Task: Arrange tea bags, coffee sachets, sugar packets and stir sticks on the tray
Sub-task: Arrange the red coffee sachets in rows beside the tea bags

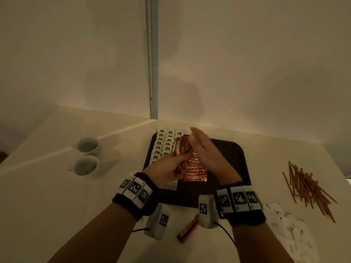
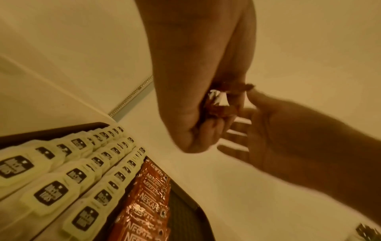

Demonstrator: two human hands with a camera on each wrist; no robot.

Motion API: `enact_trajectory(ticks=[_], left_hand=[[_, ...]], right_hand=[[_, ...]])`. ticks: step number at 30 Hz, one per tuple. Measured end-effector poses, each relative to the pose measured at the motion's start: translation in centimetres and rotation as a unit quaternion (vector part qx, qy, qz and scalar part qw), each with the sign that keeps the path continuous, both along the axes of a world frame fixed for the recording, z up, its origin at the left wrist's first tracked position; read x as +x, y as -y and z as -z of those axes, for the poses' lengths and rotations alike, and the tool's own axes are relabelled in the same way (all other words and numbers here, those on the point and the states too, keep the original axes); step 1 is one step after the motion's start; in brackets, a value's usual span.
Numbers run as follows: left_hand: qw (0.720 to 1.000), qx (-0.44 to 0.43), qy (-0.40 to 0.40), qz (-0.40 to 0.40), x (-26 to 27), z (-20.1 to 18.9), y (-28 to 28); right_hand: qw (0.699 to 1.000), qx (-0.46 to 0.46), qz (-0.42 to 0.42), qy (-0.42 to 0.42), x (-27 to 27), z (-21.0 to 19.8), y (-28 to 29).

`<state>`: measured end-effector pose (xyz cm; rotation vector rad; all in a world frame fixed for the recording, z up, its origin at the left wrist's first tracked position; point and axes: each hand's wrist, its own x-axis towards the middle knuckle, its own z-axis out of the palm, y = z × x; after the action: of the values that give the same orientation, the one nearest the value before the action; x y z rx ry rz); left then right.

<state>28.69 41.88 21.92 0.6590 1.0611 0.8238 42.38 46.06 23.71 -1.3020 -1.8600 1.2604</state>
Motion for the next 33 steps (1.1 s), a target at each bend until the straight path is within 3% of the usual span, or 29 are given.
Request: enact_trajectory(ticks=[2, 5, 7, 10, 12, 17, 20, 22, 25, 27, 30, 33], left_hand=[[0.999, -0.001, 0.004, -0.047, -0.9, 0.0, -0.2], [0.995, 0.025, -0.015, -0.099, -2.2, 0.5, -0.2], [0.992, 0.051, -0.034, -0.107, -2.7, 0.6, 0.0], [0.990, 0.073, -0.037, -0.119, -2.9, 0.6, 0.0], [0.987, 0.090, -0.048, -0.128, -2.9, 0.6, 0.1], [0.979, 0.119, -0.075, -0.148, -3.1, 0.8, 0.1], [0.980, 0.116, -0.072, -0.148, -3.1, 0.7, 0.1], [0.981, 0.116, -0.086, -0.132, -3.1, 0.7, 0.3], [0.980, 0.128, -0.103, -0.109, -2.9, 0.9, 0.6], [0.982, 0.120, -0.102, -0.103, -2.8, 1.0, 0.6], [0.992, 0.061, -0.024, -0.111, -2.6, 0.9, 0.4], [0.990, 0.013, 0.048, -0.128, -2.4, 0.6, 0.5]], right_hand=[[0.999, 0.023, 0.017, 0.022, 1.2, 1.0, 0.4], [0.971, -0.001, -0.157, 0.181, 2.7, 3.6, 2.5], [0.913, -0.056, -0.279, 0.293, 2.9, 6.3, 4.6], [0.816, -0.002, -0.383, 0.434, 2.5, 10.1, 7.5], [0.777, 0.039, -0.420, 0.468, 2.6, 11.7, 8.7], [0.758, 0.090, -0.422, 0.488, 3.3, 12.9, 9.2], [0.783, 0.066, -0.396, 0.475, 3.1, 12.4, 8.6], [0.841, 0.015, -0.352, 0.412, 2.7, 10.9, 7.8], [0.939, -0.019, -0.241, 0.246, 2.0, 7.4, 5.6], [0.975, -0.050, -0.167, 0.139, 1.4, 4.6, 4.3], [0.986, -0.153, -0.071, -0.001, 0.3, 1.5, 2.8], [0.948, -0.254, -0.008, -0.190, -0.3, 0.3, 1.8]])
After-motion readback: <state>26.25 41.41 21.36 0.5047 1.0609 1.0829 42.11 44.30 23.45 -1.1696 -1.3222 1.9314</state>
